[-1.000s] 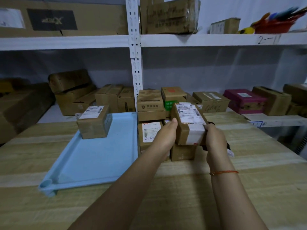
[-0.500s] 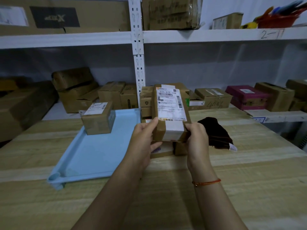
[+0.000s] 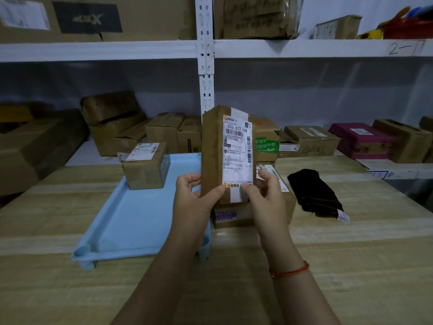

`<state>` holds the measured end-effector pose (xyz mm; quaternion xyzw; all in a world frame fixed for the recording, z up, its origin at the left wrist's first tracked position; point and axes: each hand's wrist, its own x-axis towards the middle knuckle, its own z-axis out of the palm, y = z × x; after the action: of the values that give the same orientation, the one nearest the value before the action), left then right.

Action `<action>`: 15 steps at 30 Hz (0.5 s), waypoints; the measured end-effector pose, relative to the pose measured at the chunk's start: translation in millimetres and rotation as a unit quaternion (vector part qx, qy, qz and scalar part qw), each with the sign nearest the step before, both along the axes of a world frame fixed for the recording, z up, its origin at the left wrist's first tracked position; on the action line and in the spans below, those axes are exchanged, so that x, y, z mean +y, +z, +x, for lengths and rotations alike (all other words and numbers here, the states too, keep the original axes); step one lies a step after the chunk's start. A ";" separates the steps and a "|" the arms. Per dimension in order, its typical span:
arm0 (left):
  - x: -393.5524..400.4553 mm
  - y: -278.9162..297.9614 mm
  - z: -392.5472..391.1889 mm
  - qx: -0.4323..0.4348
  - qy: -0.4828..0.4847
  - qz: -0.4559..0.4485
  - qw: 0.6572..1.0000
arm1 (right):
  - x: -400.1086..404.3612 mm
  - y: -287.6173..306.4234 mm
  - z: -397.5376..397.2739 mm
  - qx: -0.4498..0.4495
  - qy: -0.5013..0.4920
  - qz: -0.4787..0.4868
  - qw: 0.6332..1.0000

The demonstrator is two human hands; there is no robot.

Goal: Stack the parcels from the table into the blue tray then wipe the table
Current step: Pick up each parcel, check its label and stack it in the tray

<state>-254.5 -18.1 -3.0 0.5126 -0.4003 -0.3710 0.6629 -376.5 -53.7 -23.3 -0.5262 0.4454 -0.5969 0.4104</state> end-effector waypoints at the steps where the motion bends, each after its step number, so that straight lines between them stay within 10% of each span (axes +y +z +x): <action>1: 0.8 -0.3 -1.5 -0.011 -0.002 -0.006 1.000 | 0.3 -1.1 1.4 0.019 -0.008 -0.008 1.000; 15: 10.1 -1.4 -9.4 -0.148 0.005 -0.048 0.988 | -5.4 2.0 3.0 -0.083 0.070 0.053 0.993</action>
<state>-264.0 -8.1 -4.4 0.5313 -0.5089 -0.2684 0.6219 -373.5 -59.0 -21.3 -0.4821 0.4027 -0.5841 0.5140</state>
